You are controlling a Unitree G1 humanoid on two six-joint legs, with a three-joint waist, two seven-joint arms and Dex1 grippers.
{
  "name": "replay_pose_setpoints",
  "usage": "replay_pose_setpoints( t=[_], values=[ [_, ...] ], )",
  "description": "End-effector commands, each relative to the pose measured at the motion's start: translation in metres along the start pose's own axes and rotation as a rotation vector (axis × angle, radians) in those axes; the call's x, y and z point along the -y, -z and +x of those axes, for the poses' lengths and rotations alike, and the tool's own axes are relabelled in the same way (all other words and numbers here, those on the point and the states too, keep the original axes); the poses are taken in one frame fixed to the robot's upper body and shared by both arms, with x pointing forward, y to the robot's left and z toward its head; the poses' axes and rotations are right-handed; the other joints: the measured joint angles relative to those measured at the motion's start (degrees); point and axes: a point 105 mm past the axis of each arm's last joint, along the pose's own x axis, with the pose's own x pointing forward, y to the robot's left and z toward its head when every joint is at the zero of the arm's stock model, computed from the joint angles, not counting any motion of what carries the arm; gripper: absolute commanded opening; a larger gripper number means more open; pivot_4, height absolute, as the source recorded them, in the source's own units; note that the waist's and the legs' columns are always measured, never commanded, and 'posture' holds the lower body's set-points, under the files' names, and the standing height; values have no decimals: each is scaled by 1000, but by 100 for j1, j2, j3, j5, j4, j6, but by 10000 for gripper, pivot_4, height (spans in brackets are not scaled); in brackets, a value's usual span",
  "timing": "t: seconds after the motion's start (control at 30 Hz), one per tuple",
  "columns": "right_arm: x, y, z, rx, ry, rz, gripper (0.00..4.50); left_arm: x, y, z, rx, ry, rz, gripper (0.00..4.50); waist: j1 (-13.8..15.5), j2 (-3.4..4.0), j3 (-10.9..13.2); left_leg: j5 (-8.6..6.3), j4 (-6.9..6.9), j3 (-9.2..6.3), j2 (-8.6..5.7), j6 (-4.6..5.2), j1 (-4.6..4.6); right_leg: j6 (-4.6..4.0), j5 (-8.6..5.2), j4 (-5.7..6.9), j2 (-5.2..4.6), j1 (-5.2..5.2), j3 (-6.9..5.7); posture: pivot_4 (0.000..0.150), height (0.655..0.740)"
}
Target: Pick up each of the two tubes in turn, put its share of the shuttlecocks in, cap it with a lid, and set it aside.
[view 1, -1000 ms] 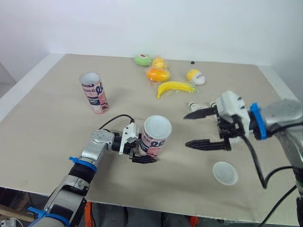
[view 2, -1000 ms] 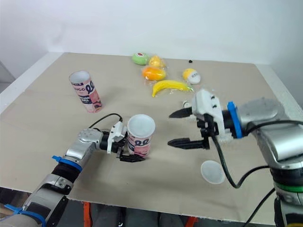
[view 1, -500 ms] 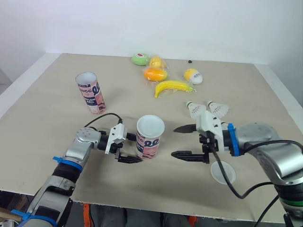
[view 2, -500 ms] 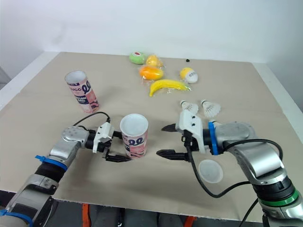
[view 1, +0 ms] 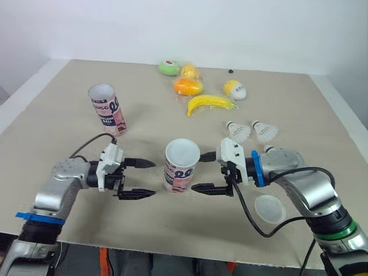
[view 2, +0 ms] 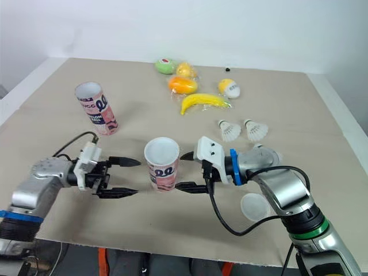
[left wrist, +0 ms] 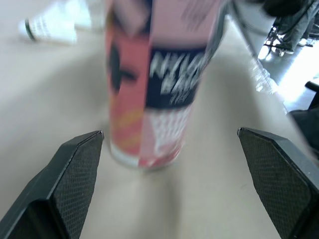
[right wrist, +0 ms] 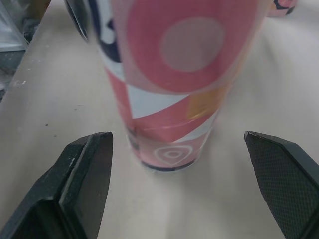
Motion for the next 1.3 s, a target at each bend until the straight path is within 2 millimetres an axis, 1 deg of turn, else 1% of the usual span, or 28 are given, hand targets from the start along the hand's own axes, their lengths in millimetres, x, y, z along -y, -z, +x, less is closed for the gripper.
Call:
replay_pose_setpoints(
  t=[0.03,0.13,0.23,0.53,0.67,0.83,1.0,1.1,1.13,1.17,1.2,1.3],
  values=[
    [2,-10,3,36,-11,-40,45000,5,-22,-5,23,-11,43,44733,-2,0,5,0,0,0,0,-1,0,0,0,1,0,0,0,1500,6946],
    [-4,-10,8,44,-54,-27,45000,5,-28,-8,10,-25,52,44733,-2,1,10,2,0,0,0,-3,1,-1,2,1,2,-1,0,1500,6946],
    [-10,-7,11,41,-101,-17,45000,4,-26,-10,-14,-31,49,44733,-2,1,12,2,0,-1,0,-3,1,-1,2,1,3,-1,0,1500,6946],
    [-2,-14,23,100,-109,-21,45000,2,-23,-12,-32,-43,70,44733,-2,-1,15,4,0,-1,1,-6,1,-3,3,2,4,-2,-1,1500,6946],
    [1,-16,27,123,-112,-20,45000,1,-23,-8,-30,-39,76,44733,-1,-1,15,4,0,-1,1,-7,1,-3,3,3,5,-2,-1,1500,6946],
    [-1,-19,31,147,-134,-10,45000,1,-21,-5,-28,-30,77,44733,-1,-1,15,4,1,-1,1,-7,1,-4,4,4,5,-2,-1,1500,6946],
    [-6,-23,35,179,-171,1,45000,-1,-21,-3,-28,-27,81,44733,-1,-1,14,5,1,-2,1,-7,1,-4,4,5,5,-2,-2,1500,6946],
    [-8,-26,35,190,-178,-1,37654,-3,-21,-2,-24,-26,84,45000,-1,-1,15,5,2,-2,1,-8,1,-4,4,6,5,-2,-1,1500,6946],
    [-8,-26,35,193,-177,0,33490,-3,-22,-1,-19,-26,86,45000,-1,-1,15,5,1,-2,1,-8,1,-4,4,6,5,-2,-2,1500,6946],
    [-7,-27,35,196,-173,1,31722,-4,-23,0,-12,-26,87,45000,-1,-1,15,5,2,-2,1,-8,1,-4,4,6,5,-2,-2,1500,6946],
    [-6,-27,34,198,-168,2,28621,-4,-24,1,-1,-27,87,45000,0,-1,15,5,2,-3,1,-8,1,-4,4,8,6,-2,-3,1500,6946],
    [-4,-29,30,205,-150,9,28621,-6,-28,6,31,-26,83,45000,1,-1,15,6,5,-3,1,-9,1,-3,5,9,6,-1,-2,1500,6946]
  ],
)
